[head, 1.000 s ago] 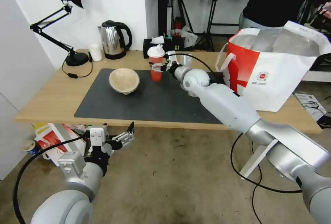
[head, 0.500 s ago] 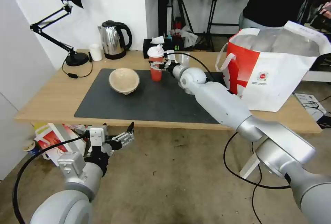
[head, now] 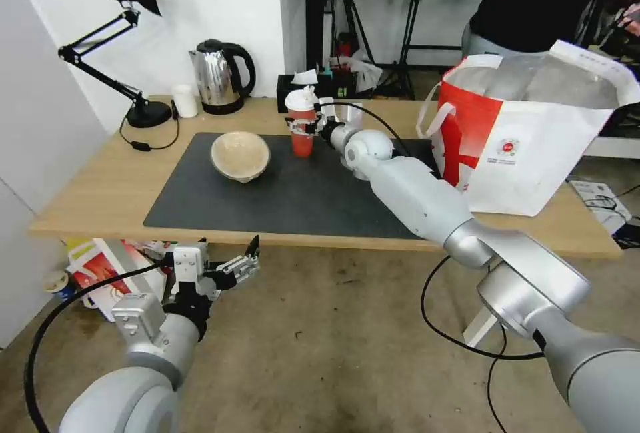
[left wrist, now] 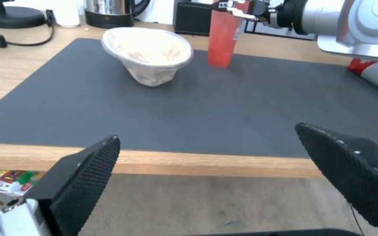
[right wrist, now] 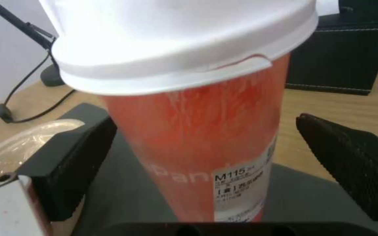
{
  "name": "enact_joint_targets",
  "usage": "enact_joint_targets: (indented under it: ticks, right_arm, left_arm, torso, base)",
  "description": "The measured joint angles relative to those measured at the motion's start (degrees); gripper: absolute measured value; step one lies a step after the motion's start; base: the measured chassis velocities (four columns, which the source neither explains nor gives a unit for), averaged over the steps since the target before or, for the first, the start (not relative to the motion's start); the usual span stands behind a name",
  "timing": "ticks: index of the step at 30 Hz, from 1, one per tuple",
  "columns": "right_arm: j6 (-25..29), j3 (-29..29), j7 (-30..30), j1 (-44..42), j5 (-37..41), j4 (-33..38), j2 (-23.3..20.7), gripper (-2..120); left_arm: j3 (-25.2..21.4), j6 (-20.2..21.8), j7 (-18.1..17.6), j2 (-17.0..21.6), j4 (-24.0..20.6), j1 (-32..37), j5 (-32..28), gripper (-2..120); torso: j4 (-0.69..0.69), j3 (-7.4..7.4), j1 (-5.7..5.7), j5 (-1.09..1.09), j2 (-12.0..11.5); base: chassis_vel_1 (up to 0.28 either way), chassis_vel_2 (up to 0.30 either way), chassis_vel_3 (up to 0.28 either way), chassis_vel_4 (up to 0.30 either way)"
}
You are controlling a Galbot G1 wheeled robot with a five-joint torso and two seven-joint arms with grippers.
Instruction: Pick up the trash from the table and place it into the takeout bag.
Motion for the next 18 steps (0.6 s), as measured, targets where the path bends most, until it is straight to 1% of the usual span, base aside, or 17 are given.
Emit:
enact_joint_targets:
  ticks: [3,4,7,8,9,12,13,16,17,18]
  right_arm:
    - [0.4,0.3,-0.8,-0.4,-0.1,-0.2,0.0,91]
    - [0.4,0.3,-0.8,-0.4,-0.1,-0.2,0.0,91]
    - [0.5,0.4,-1.1,-1.1,-0.1,0.0,-0.4,79]
    - [0.5,0.5,-1.1,-1.2,-0.1,0.1,-0.5,77]
    - [0.5,0.5,-1.1,-1.2,-0.1,0.1,-0.5,77]
    - [0.6,0.6,-1.1,-1.5,-0.1,0.9,-0.9,65]
    - [0.6,0.6,-1.1,-1.5,-0.1,0.9,-0.9,65]
    - [0.7,0.6,-1.0,-2.1,0.0,2.3,-1.5,55]
    - [0.7,0.6,-1.0,-2.1,0.0,2.3,-1.5,55]
    - [0.7,0.6,-0.9,-2.3,0.1,3.1,-1.9,51]
  left_arm:
    - [0.2,0.0,0.0,-0.2,0.0,0.0,0.2,100]
    - [0.2,0.0,0.0,-0.2,0.0,0.0,0.2,100]
    - [0.2,-0.1,0.0,-0.2,0.0,0.2,0.3,100]
    - [0.2,-0.1,0.0,-0.2,0.0,0.2,0.3,100]
    - [0.2,-0.1,0.0,-0.2,0.0,0.2,0.3,100]
    - [0.2,-0.1,0.0,-0.5,0.0,0.5,0.6,100]
    - [0.2,-0.1,0.0,-0.5,0.0,0.5,0.6,100]
    - [0.3,-0.2,0.0,-0.6,0.0,0.8,1.1,100]
    - [0.3,-0.2,0.0,-0.6,0.0,0.8,1.1,100]
    - [0.3,-0.2,0.0,-0.6,0.0,0.9,1.2,100]
  torso:
    - [-0.01,0.00,0.00,0.00,0.0]
    - [-0.01,0.00,0.00,0.00,0.0]
    - [-0.01,0.00,0.00,0.00,0.0]
    - [-0.01,0.00,0.00,0.00,0.0]
    - [-0.01,0.00,0.00,0.00,0.0]
    - [-0.01,0.00,0.00,0.00,0.0]
    - [-0.01,0.00,0.00,0.00,0.0]
    - [0.00,0.00,0.00,0.00,0.0]
    - [0.00,0.00,0.00,0.00,0.0]
    - [0.00,0.00,0.00,0.00,0.0]
  base:
    - [0.000,0.000,0.000,0.000]
    - [0.000,0.000,0.000,0.000]
    - [0.000,0.000,0.000,0.000]
    - [0.000,0.000,0.000,0.000]
    - [0.000,0.000,0.000,0.000]
    - [0.000,0.000,0.000,0.000]
    - [0.000,0.000,0.000,0.000]
    - [0.000,0.000,0.000,0.000]
    - [0.000,0.000,0.000,0.000]
    - [0.000,0.000,0.000,0.000]
